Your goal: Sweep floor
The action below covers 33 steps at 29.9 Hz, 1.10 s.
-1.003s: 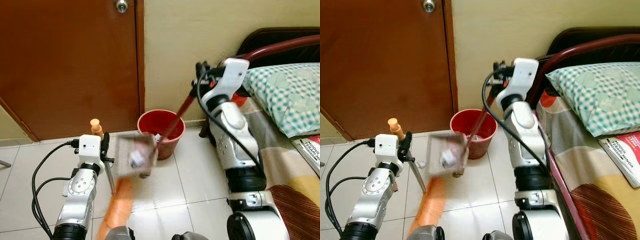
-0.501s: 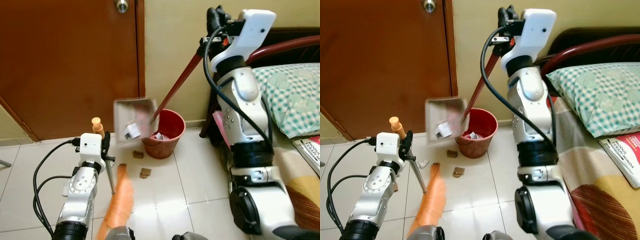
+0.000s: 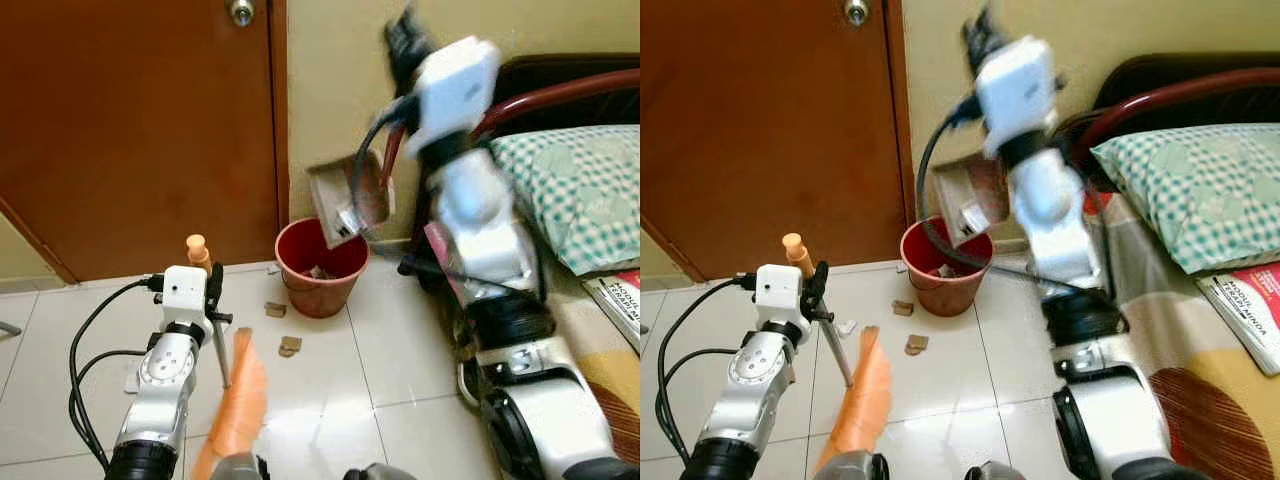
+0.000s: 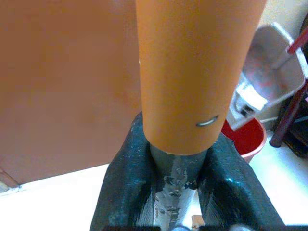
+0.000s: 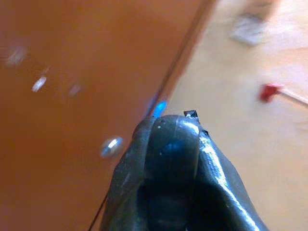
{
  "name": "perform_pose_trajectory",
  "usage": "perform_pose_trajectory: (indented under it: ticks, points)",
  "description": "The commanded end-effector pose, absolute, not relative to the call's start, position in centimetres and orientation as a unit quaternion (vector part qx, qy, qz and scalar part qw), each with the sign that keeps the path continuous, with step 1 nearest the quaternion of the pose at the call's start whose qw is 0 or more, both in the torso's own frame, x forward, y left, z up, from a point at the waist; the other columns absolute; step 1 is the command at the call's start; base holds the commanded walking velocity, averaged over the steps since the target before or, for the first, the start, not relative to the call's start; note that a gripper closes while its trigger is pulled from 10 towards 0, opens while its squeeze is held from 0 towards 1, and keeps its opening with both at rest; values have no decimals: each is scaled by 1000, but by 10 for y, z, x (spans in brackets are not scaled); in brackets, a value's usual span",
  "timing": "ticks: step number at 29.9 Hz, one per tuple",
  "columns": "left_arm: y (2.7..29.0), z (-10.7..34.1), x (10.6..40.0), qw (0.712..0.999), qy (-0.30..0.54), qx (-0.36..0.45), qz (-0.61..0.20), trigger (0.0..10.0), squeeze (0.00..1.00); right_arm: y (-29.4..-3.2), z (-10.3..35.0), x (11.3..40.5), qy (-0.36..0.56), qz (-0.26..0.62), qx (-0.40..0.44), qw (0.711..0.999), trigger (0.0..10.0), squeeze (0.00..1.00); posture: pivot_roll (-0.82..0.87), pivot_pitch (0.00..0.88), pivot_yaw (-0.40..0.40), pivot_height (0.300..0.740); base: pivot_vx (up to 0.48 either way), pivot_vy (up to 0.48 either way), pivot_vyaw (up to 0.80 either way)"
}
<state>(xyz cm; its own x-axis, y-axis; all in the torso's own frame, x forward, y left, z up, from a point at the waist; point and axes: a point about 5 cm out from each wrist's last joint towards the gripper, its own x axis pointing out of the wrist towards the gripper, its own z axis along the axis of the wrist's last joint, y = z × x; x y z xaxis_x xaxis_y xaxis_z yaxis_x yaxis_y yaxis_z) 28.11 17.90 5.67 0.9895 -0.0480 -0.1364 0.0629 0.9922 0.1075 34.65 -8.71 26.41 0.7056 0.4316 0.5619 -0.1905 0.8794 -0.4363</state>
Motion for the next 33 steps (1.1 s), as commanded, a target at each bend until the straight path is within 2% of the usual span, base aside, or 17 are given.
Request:
perform_pose_trajectory:
  ticks: [1, 7, 18, 20, 22, 23, 26, 30, 33]
  points:
    - [178, 42, 275, 992, 105, 56, -30, 10000, 0, -76, 262, 340, -368, 198, -210, 884, 10000, 0, 16, 26, -35, 740, 0, 0, 0]
    - [178, 43, 276, 993, 104, 55, -30, 10000, 0, -63, 244, 335, -369, 225, -236, 870, 10000, 0, 18, 26, -36, 740, 0, 0, 0]
    - [178, 45, 279, 993, 100, 55, -30, 10000, 0, -54, 242, 330, -388, 243, -233, 858, 10000, 0, 17, 23, -37, 740, 0, 0, 0]
    - [178, 45, 279, 993, 99, 56, -29, 10000, 0, -48, 238, 327, -380, 274, -222, 855, 10000, 0, 17, 23, -37, 740, 0, 0, 0]
    - [178, 45, 279, 993, 99, 57, -28, 10000, 0, -37, 228, 322, -365, 325, -232, 841, 10000, 0, 17, 22, -37, 740, 0, 0, 0]
    - [177, 45, 280, 993, 99, 57, -28, 10000, 0, -31, 219, 317, -361, 356, -252, 824, 10000, 0, 17, 23, -38, 740, 0, 0, 0]
    - [177, 45, 280, 993, 98, 56, -28, 10000, 0, -25, 204, 311, -345, 392, -277, 807, 10000, 0, 19, 24, -41, 740, 0, 0, 0]
    - [176, 45, 280, 993, 98, 55, -27, 10000, 0, -24, 198, 308, -346, 399, -291, 798, 10000, 0, 19, 26, -43, 740, 0, 0, 0]
    - [176, 45, 280, 993, 98, 55, -25, 10000, 0, -27, 211, 311, -373, 363, -289, 803, 10000, 0, 19, 26, -43, 740, 0, 0, 0]
